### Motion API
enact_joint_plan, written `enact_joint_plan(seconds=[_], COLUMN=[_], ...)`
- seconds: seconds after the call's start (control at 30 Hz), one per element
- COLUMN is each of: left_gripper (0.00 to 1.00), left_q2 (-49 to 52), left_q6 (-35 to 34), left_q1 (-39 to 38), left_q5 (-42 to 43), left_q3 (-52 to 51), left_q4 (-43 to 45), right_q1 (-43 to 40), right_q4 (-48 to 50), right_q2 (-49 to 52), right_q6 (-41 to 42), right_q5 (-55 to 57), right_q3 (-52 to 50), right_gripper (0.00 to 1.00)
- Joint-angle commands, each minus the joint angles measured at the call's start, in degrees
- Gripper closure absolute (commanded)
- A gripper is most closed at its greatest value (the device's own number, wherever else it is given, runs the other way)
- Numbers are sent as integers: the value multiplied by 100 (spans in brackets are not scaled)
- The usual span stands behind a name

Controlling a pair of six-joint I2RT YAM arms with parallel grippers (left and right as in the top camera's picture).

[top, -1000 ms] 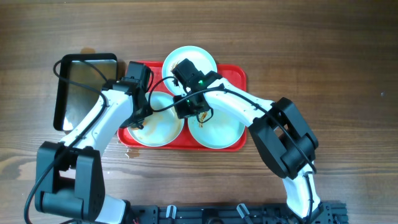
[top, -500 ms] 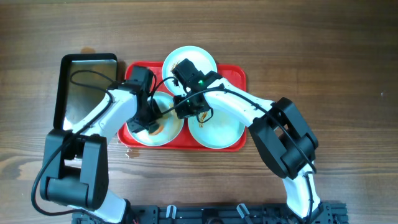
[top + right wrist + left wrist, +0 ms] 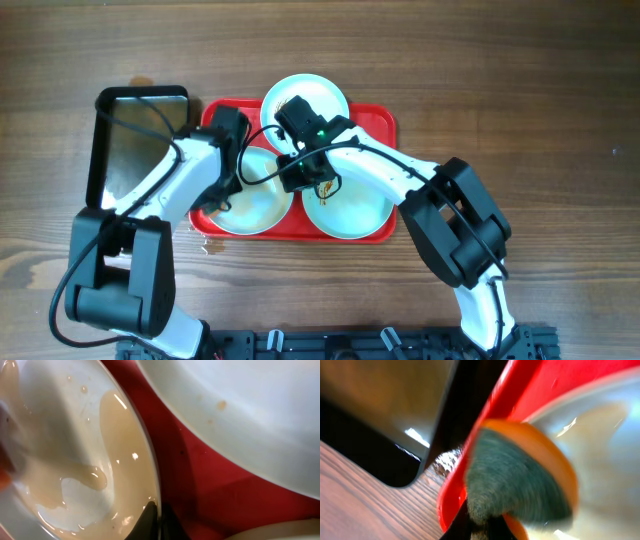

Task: Clean dirty plates on tray and stack at the side
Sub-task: 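Hold the back plate with the right gripper while the left sponge scrubs it, then lift the back plate with the right gripper and carry it right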

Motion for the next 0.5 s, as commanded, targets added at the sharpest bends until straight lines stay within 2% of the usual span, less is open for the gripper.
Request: enact_joint_plan(seconds=[0.0,0.13,0.3,0.47], left_gripper=[96,96,96,96], left_q2=[-308,-962,-1692,-1779], left_q6=[-103,-103,-105,-131], left_q1=[33,33,33,33], left_q5=[-177,562,621,772], left_q3=[588,645,645,643], left_q4=[-70,-90,-553,-1185], right_q1=[-39,-39,-39,-42], right_q4=[-15,52,136,-118], right_q2=[149,149,133,-199], right_q6=[-44,-44,-44,-144], right_q5=[116,116,-2,-173], right_q3=[-90,-90,-79,258], right_gripper=[96,96,96,96])
